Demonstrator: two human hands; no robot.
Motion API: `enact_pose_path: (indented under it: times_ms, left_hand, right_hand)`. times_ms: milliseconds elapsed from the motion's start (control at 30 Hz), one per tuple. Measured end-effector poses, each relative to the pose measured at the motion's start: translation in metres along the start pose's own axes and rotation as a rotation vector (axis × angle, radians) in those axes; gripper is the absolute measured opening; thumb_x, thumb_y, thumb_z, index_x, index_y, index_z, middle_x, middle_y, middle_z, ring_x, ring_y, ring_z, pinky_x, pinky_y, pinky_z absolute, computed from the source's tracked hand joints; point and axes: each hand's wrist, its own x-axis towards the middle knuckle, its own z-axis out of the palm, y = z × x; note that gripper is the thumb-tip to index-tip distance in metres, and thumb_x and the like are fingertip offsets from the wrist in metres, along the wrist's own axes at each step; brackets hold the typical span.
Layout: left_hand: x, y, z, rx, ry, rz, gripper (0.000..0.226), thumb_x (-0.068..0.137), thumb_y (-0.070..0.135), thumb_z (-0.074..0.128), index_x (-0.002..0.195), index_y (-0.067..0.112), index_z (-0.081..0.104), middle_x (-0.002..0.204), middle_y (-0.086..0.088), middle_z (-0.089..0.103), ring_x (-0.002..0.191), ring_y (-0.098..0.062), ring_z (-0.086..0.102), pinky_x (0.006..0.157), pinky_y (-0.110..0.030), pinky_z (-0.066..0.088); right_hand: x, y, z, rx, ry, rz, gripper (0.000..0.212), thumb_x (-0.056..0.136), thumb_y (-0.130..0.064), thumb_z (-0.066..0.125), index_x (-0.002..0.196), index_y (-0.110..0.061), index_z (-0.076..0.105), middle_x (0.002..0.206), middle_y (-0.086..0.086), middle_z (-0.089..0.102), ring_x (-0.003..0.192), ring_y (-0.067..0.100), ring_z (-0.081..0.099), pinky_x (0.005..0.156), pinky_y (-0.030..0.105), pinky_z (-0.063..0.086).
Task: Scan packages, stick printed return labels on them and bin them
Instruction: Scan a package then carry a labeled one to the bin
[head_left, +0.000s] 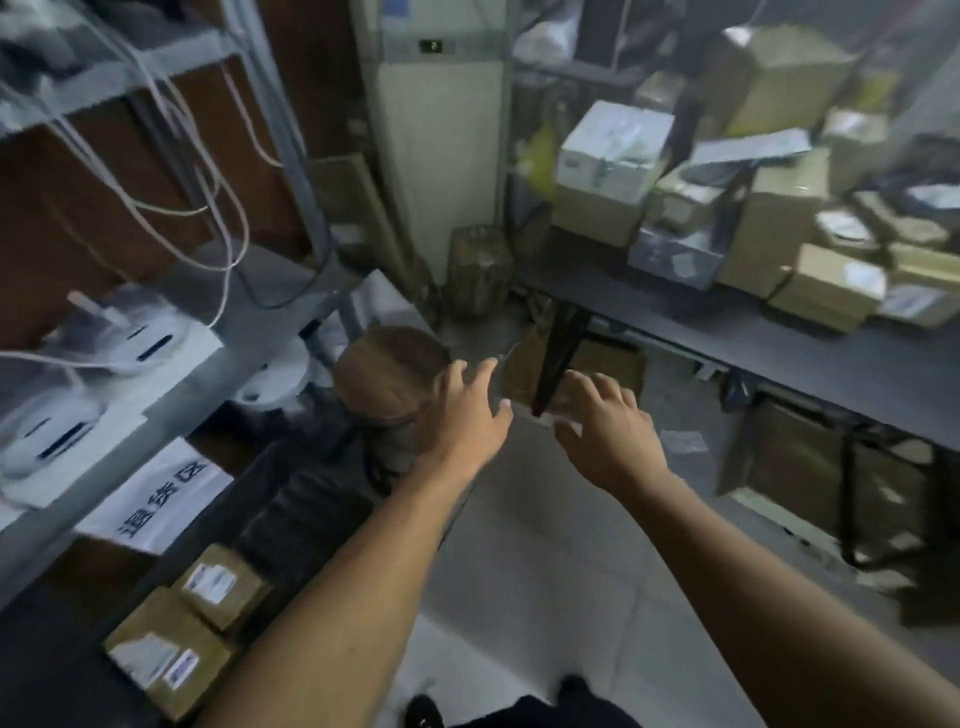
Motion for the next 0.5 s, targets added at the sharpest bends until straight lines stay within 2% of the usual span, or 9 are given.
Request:
enact_pose_path:
  times_ms: [167,300,500]
  left_hand:
    - [0.028,0.125,0.041,0.036,-0.05,0.14,0.056,0.097,0.045,0.05,0.149,0.032,0.033,0.154,-0.002,0.03,0.139,-0.025,0.03,0.101,-0.044,0.041]
    - [0.04,0.216,0.078,0.06,-0.095,0.249,0.056,0.097,0.044,0.051,0.149,0.033,0.034,0.155,-0.002,0.029,0.14,-0.025,0.029,0.104,-0.045,0.037]
    - [0.056,0.318,0.131,0.079,-0.176,0.396,0.061,0.097,0.044,0.05,0.152,0.033,0.027,0.155,-0.002,0.028,0.14,-0.024,0.03,0.106,-0.044,0.039]
  right_hand:
    - [0.004,0.107,-0.059,0.043,0.096,0.123,0.064,0.095,-0.04,0.054,0.151,-0.026,0.027,0.15,0.006,0.037,0.132,0.031,0.04,0.101,0.047,0.042]
    - [-0.004,0.192,-0.093,0.066,0.156,0.24,0.064,0.095,-0.04,0.055,0.151,-0.024,0.028,0.149,0.008,0.039,0.134,0.03,0.04,0.104,0.047,0.042]
    - [-0.015,0.295,-0.126,0.11,0.2,0.393,0.064,0.096,-0.04,0.053,0.152,-0.023,0.026,0.15,0.007,0.037,0.134,0.028,0.039,0.104,0.045,0.042]
